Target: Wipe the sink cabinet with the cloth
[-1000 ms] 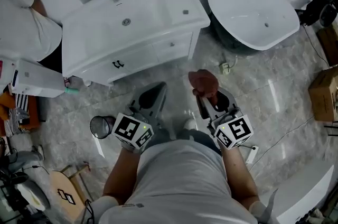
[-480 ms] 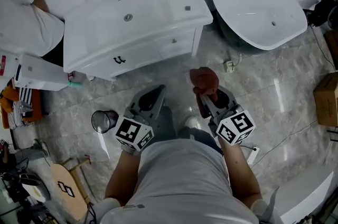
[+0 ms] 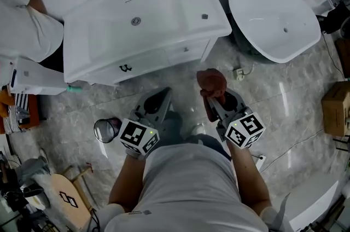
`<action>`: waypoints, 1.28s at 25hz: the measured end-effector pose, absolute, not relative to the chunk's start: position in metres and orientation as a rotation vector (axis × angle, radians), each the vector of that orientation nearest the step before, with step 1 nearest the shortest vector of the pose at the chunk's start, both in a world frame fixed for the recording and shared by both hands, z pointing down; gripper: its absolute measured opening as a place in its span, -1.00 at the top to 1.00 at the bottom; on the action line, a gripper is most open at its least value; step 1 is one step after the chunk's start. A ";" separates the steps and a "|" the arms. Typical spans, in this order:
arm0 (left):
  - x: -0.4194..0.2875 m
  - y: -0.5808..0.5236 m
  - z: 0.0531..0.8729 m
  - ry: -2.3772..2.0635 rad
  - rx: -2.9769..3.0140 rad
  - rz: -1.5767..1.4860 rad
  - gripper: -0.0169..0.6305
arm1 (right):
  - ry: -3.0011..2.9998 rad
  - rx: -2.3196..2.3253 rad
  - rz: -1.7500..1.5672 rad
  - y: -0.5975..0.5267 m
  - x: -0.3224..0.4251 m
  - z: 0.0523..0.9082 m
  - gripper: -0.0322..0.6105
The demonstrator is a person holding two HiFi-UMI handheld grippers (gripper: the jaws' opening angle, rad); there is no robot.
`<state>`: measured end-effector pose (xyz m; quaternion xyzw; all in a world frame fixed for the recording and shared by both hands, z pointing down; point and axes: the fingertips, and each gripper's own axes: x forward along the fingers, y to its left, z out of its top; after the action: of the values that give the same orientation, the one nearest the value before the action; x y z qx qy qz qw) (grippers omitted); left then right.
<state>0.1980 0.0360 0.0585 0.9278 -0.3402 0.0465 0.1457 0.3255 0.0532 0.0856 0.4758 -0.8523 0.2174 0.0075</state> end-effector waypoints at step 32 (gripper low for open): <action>0.081 -0.094 0.111 -1.198 2.463 0.123 0.91 | -2.598 1.019 0.899 -0.094 0.195 0.146 0.54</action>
<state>0.0813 -0.0937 0.1112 0.8805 -0.4281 0.0438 0.1988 0.1954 -0.0937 0.1462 0.3458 -0.8812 0.3048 0.1047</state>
